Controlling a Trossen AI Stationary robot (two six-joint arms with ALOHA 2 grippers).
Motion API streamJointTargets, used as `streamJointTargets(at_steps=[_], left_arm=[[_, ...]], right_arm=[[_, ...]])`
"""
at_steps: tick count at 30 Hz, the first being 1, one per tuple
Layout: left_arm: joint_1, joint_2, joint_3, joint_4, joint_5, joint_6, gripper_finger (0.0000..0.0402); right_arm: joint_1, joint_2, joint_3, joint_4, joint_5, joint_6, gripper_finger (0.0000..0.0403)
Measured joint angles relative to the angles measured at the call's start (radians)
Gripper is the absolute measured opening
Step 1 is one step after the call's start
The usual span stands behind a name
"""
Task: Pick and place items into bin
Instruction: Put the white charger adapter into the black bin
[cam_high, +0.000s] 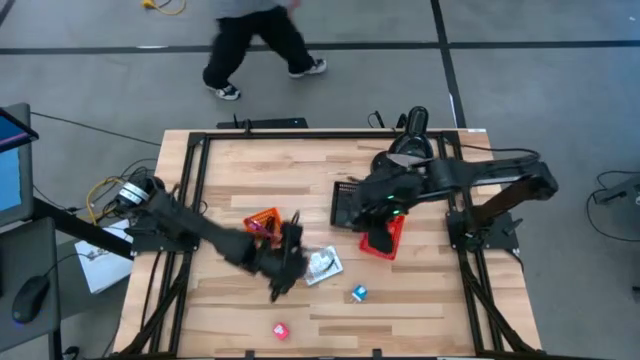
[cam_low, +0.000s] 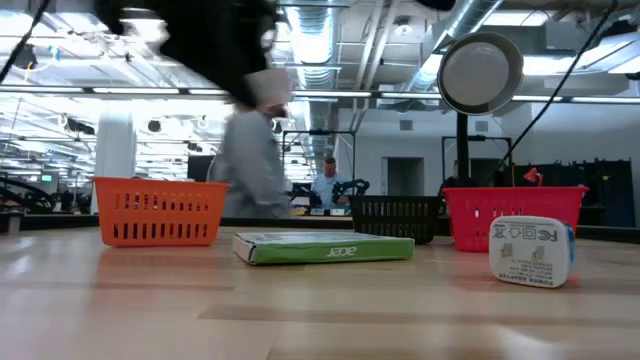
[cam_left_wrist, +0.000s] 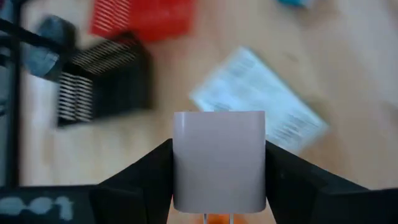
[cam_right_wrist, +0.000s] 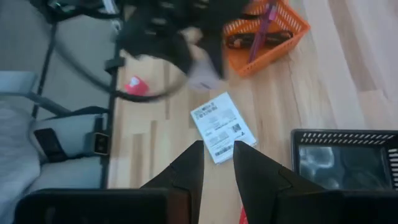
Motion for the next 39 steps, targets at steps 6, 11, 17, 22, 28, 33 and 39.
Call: streamJointTargets(at_steps=[6,11,17,22,28,33,39], left_arm=[[0.255,-0.001,0.009,0.238,0.162,0.169,0.0186],[0.431,-0.001,0.009,0.351,0.295,0.338,0.0191],[0.563,0.098,0.02,0.512,0.414,0.356,0.019],[0.587,0.241,0.099,0.515,0.457,0.386,0.019],[0.589,0.403,0.264,0.394,0.457,0.427,0.0193],[0.588,0.5,0.4,0.176,0.414,0.43,0.0191],[0.587,0.552,0.485,0.095,0.385,0.461,0.0207]], right_arm=[[0.005,-0.1,0.0,-0.009,0.003,-0.008,0.0082],[-0.003,-0.135,0.0,-0.019,0.003,-0.008,0.0082],[-0.003,-0.144,0.0,-0.012,0.005,-0.065,0.0082],[-0.003,-0.121,-0.001,-0.03,0.006,-0.068,0.0082],[-0.003,-0.096,0.002,-0.045,0.006,-0.01,0.0082],[-0.003,-0.093,0.0,-0.05,0.006,0.035,0.0082],[-0.001,-0.092,0.0,-0.047,0.031,0.08,0.0082]])
